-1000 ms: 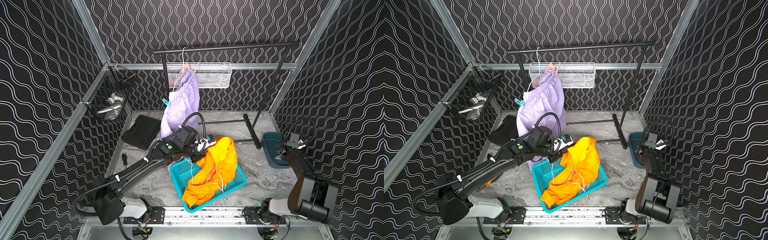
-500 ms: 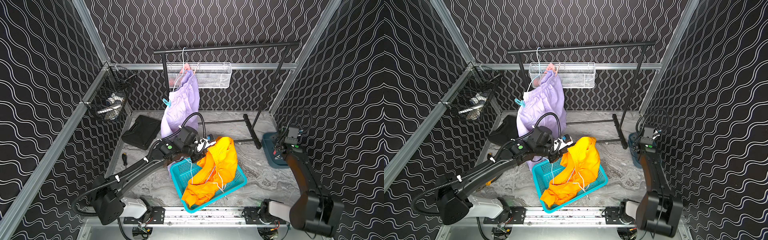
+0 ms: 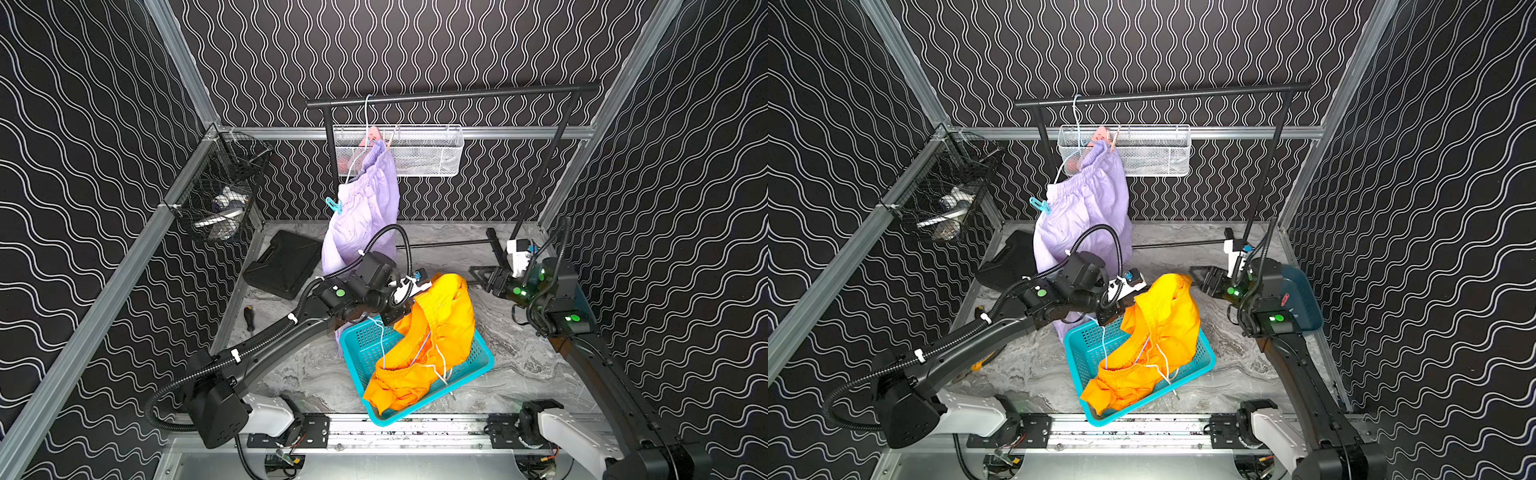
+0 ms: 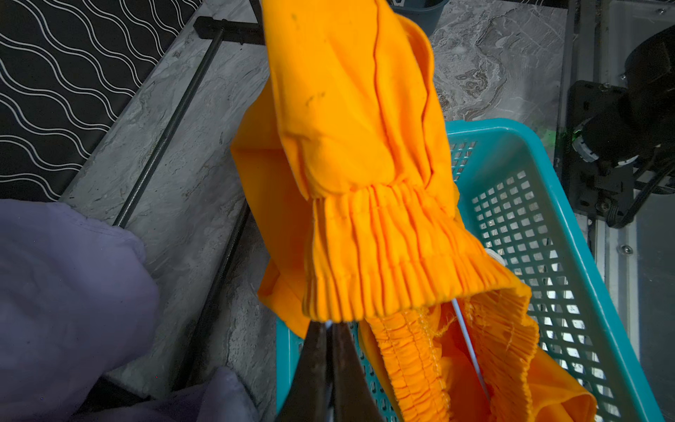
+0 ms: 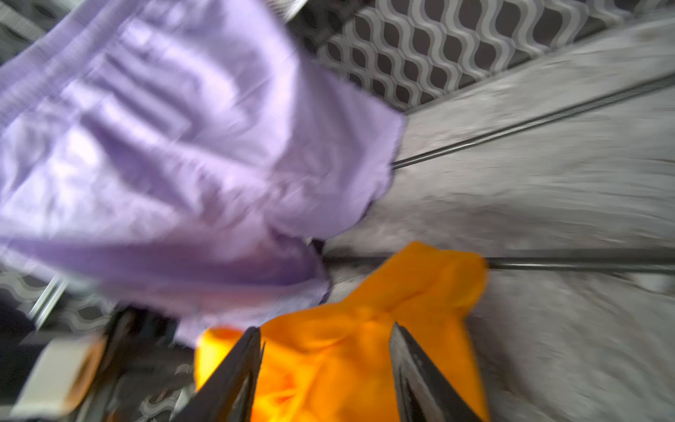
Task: Remove the clothespins securing shorts to the hanger
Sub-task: Remove the shorts from the hanger.
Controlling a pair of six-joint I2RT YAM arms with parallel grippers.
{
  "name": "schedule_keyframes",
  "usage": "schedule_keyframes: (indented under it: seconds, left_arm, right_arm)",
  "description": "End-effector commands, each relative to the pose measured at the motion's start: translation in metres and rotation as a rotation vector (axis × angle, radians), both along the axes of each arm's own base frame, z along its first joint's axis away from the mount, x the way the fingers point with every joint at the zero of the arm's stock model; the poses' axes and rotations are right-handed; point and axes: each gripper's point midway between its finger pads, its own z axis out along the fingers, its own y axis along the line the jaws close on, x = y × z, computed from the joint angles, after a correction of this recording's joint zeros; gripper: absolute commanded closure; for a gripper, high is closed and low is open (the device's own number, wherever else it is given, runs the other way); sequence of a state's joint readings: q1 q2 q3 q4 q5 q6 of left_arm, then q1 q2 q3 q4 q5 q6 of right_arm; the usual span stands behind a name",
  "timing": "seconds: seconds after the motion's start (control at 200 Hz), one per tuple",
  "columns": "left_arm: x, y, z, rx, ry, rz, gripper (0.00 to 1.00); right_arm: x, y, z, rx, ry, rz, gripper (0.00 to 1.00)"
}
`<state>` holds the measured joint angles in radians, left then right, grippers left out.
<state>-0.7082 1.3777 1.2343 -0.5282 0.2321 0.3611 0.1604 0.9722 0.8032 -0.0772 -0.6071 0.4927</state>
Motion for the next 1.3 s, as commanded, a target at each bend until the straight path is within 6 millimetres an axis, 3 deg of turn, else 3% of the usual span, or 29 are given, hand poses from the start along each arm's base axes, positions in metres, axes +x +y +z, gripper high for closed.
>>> schedule_keyframes:
  seconds: [0.0, 0.18, 0.36, 0.4, 0.55, 0.666, 0.911, 1.066, 1.151, 1.296]
  left_arm:
    - [0.005, 0.0, -0.001, 0.014, 0.006, 0.027, 1.0]
    - [0.005, -0.004, 0.002, 0.005, -0.001, 0.03, 1.0]
    - [0.003, -0.005, 0.005, 0.003, -0.009, 0.027, 1.0]
    - [0.002, -0.004, 0.003, 0.005, -0.008, 0.028, 1.0]
    - [0.002, -0.003, 0.005, 0.008, -0.011, 0.03, 1.0]
    - [-0.001, -0.002, 0.006, 0.004, -0.013, 0.022, 1.0]
    - [-0.007, 0.003, -0.009, 0.05, 0.015, 0.008, 1.0]
    - [-0.011, 0.009, -0.023, 0.106, 0.018, 0.021, 1.0]
    - [-0.013, 0.012, -0.031, 0.147, 0.014, 0.028, 1.0]
    - [-0.016, 0.013, -0.035, 0.164, 0.017, 0.029, 1.0]
  right_arm:
    - [-0.014, 0.016, 0.01, -0.057, -0.067, 0.045, 0.4]
    - [-0.018, 0.033, 0.004, -0.184, -0.051, 0.041, 0.46]
    - [-0.008, 0.028, -0.011, -0.322, -0.032, -0.048, 0.47]
    - [-0.012, 0.037, -0.014, -0.341, -0.037, -0.029, 0.47]
    - [-0.011, 0.039, -0.016, -0.373, -0.05, -0.057, 0.65]
    - [-0.008, 0.036, -0.015, -0.393, -0.055, -0.089, 0.84]
    - [0.001, 0.028, 0.001, -0.382, -0.077, -0.167, 0.95]
    - [0.004, 0.021, 0.014, -0.336, -0.099, -0.23, 0.96]
    - [0.006, 0.02, 0.011, -0.34, -0.089, -0.243, 0.96]
    - [0.005, 0.025, 0.005, -0.337, -0.074, -0.214, 0.85]
